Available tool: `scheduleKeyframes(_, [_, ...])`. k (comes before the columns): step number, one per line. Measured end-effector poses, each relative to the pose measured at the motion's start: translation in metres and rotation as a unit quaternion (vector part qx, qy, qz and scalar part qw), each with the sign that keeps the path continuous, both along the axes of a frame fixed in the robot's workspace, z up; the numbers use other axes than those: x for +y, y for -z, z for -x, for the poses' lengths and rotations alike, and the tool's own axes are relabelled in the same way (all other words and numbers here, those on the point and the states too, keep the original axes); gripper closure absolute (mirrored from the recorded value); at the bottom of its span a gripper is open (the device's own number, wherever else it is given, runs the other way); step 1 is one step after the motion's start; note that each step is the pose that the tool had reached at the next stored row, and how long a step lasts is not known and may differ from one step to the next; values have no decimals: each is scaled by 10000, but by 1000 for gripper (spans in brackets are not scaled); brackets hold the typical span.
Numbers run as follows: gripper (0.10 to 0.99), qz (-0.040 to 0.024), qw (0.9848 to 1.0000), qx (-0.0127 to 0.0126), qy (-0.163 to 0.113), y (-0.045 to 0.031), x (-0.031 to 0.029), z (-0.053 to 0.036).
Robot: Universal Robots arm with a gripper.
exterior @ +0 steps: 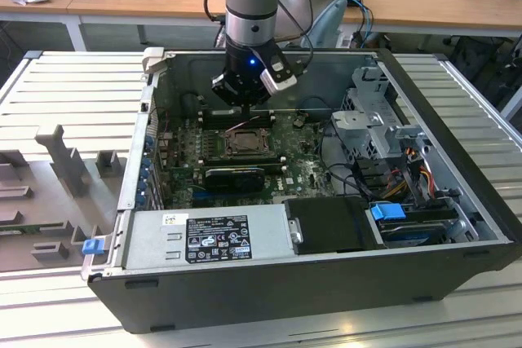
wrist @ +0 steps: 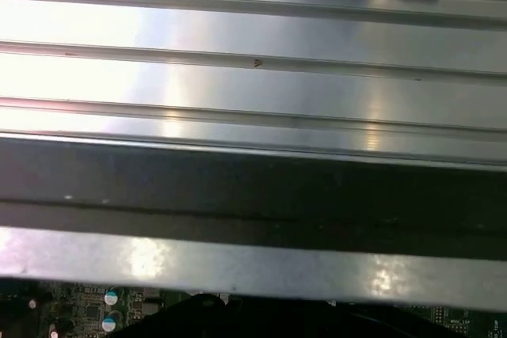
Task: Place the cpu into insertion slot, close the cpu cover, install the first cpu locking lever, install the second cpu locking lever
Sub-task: 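Install the first cpu locking lever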
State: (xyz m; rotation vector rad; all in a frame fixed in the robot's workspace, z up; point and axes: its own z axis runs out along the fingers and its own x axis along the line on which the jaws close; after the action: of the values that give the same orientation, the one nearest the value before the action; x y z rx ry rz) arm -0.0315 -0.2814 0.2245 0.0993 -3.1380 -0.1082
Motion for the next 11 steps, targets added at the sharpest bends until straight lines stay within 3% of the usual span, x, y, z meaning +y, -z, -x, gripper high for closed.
scheduleKeyframes(11, [980,0,10000,-8,7,85,16,-120])
